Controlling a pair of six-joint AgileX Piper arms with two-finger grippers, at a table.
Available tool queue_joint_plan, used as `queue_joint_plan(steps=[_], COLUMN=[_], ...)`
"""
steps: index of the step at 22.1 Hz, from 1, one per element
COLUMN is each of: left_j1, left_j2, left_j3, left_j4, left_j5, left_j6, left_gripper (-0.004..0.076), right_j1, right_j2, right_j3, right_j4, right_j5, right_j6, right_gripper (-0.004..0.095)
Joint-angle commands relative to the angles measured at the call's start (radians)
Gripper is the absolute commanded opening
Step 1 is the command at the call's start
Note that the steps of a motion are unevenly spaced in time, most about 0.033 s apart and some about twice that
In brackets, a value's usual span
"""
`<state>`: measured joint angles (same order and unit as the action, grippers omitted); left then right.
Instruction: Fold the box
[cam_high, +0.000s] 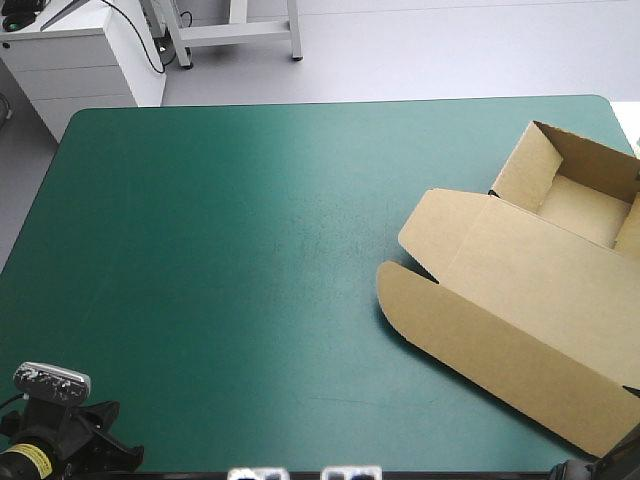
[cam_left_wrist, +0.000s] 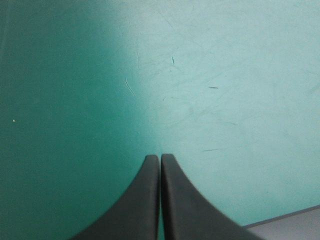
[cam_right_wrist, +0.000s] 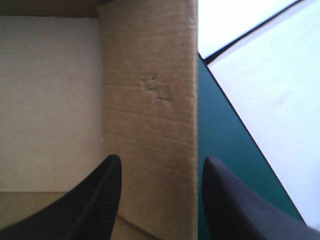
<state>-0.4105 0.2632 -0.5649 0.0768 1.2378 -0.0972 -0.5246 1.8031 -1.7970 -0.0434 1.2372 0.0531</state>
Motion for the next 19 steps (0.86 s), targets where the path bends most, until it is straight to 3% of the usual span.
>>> queue_joint_plan(steps=[1, 2, 4, 6, 7, 9, 14, 19], left_j1=[-0.004, -0.004, -0.004, -0.004, -0.004, -0.004, -0.004, -0.004], left_j2=[0.014, 0.014, 0.008, -0.007, -0.028, -0.052, -0.056, -0.056], left_j3=[-0.025, -0.025, -0.025, -0.025, -0.025, -0.025, 0.021, 0.066], left_j4=[0.002, 0.002, 0.0, 0.0, -0.001, -0.003, -0.096, -0.185], left_j5=[0.046, 0.032, 0.011, -0.017, -0.053, -0.074, -0.123, -0.201], left_j6=[-0.001, -0.001, -0.001, 0.024, 0.039, 0.066, 0.136, 0.202], left_gripper=[-0.0008, -0.0008, -0.0008, -0.0008, -0.0008, -0.0008, -0.0008, -0.0008], right_j1=[-0.01, -0.008, 0.008, 0.046, 0.1, 0.199, 0.423, 0.477], right_j2=[-0.153, -0.216, -0.293, -0.365, -0.441, -0.545, -0.784, -1.019], right_j3=[-0.027, 0.002, 0.053, 0.108, 0.173, 0.268, 0.526, 0.796], right_j4=[0.088, 0.201, 0.288, 0.29, 0.285, 0.283, 0.282, 0.285], right_j5=[0.013, 0.013, 0.013, 0.01, 0.003, 0.003, -0.027, -0.083], right_j6=[-0.035, -0.053, -0.102, -0.115, -0.129, -0.141, -0.166, -0.169], right_gripper=[0.0437, 0.0377, 0.028, 0.0181, 0.0084, -0.001, -0.0018, -0.0018])
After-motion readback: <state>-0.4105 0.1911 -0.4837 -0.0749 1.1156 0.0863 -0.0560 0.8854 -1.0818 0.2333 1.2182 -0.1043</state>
